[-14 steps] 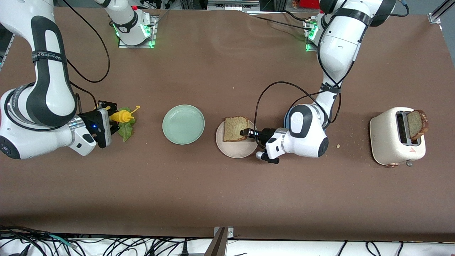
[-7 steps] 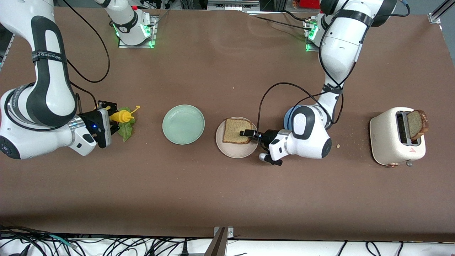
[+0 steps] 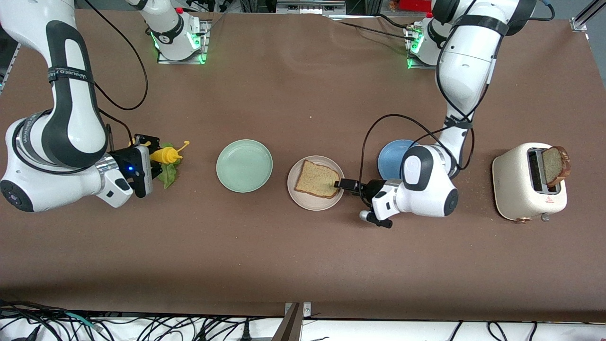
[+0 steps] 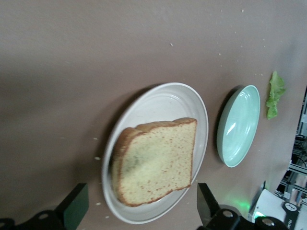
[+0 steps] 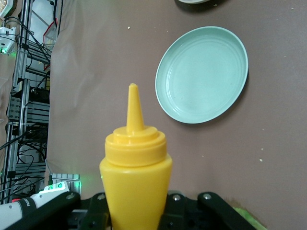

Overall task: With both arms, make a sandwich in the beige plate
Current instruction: 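Withdraw the left gripper to the toaster while the right gripper carries mustard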

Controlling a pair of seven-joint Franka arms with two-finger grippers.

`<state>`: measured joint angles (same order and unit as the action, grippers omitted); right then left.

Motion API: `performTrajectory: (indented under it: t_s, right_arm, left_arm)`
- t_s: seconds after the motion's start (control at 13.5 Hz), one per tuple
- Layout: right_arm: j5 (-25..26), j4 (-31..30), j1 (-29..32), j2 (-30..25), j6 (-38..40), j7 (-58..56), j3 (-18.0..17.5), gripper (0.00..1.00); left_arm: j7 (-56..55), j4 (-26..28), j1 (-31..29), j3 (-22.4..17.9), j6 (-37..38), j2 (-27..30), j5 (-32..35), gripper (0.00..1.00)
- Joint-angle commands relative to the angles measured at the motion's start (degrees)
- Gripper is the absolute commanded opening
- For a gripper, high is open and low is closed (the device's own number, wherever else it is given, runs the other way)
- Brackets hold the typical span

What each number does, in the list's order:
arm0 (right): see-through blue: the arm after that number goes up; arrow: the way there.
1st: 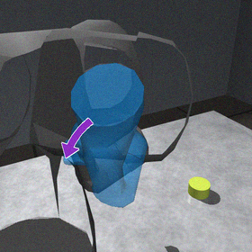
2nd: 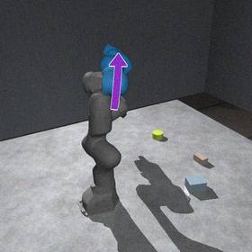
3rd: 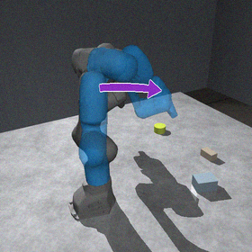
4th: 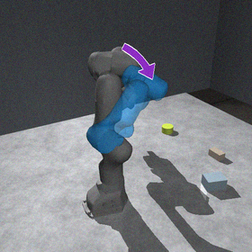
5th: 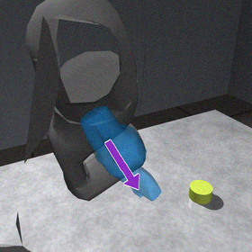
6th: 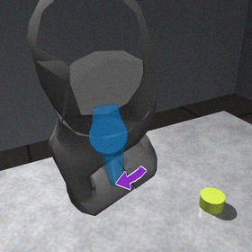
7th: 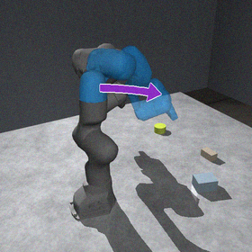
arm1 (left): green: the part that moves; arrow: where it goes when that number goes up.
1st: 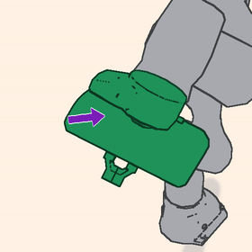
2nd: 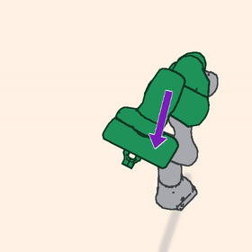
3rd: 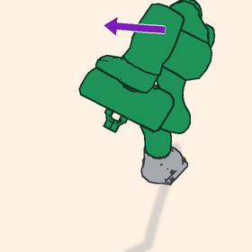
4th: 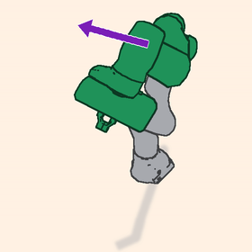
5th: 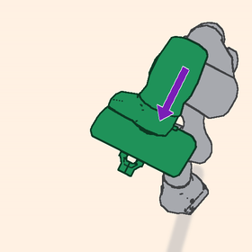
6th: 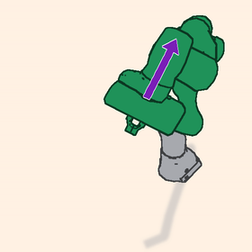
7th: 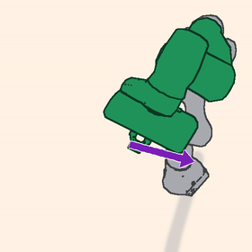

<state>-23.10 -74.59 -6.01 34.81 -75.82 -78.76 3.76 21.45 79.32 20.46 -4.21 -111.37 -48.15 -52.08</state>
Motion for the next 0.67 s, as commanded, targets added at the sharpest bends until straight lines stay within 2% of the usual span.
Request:
performTrajectory:
  t_s: [0.0, 0.15, 0.59]
  right_arm:
    - [1.0, 0.8, -0.8, -0.4, 0.4, 1.9, -0.2, 0.0]
    - [1.0, 0.9, -1.6, -0.6, -0.4, 6.3, -0.2, 0.0]
    - [3.6, 2.4, -11.5, -0.5, -5.0, 19.0, -0.1, 0.0]
  left_arm:
    - [-2.7, 0.3, -2.3, 0.2, 1.9, 3.6, 6.4, 0.99]
    - [-5.9, 0.3, -4.4, 0.2, 2.5, 6.0, 12.6, 0.99]
    - [-8.2, 0.0, -10.9, -0.3, 8.5, 11.1, 30.5, 0.99]
